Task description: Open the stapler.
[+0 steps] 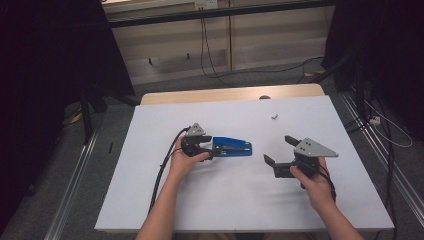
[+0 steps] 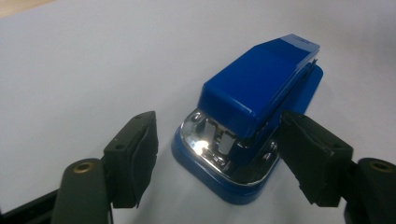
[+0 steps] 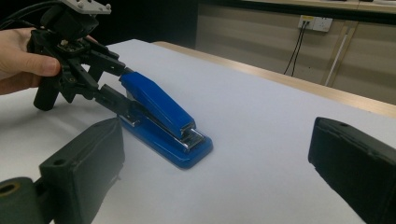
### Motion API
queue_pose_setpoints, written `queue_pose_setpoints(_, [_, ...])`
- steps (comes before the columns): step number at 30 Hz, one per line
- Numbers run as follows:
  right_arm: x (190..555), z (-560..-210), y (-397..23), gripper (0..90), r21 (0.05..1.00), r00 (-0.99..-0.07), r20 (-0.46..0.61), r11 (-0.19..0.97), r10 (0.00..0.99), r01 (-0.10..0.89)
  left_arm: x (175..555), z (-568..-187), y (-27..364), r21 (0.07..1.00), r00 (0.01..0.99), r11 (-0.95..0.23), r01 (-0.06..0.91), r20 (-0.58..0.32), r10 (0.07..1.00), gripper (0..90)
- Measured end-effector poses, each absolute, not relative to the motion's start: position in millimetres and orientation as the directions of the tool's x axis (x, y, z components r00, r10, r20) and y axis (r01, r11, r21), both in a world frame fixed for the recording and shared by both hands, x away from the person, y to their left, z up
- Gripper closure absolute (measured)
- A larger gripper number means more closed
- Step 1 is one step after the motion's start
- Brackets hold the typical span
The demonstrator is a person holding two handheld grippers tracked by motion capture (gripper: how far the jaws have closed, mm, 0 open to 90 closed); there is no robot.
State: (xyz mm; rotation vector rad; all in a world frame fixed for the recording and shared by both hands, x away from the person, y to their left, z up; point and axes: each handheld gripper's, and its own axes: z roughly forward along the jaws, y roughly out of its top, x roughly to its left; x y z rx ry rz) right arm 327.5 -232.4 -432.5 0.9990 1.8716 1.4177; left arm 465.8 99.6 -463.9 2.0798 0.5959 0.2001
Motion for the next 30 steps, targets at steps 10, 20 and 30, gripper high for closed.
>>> queue_pose_setpoints(10, [323.7, -432.4, -231.9, 3.4, 0.958, -0.543, -0.008, 0.162, 0.840, 0.236, 469.5, -463.9, 99.3, 0.834, 0.887, -0.447, 0.323, -0.103, 0.450, 45.7])
queue_pose_setpoints(20, [327.5, -429.2, -221.8, 3.4, 0.952, -0.542, -0.026, 0.186, 0.840, 0.242, 468.2, -452.5, 93.8, 0.863, 0.909, -0.424, 0.274, -0.089, 0.406, 55.9])
queue_pose_setpoints(30, [340.8, -437.2, -199.0, 9.8, 0.933, -0.529, 0.025, 0.170, 0.848, 0.317, 467.2, -443.6, 93.4, 0.876, 0.910, -0.397, 0.273, -0.102, 0.401, 56.2])
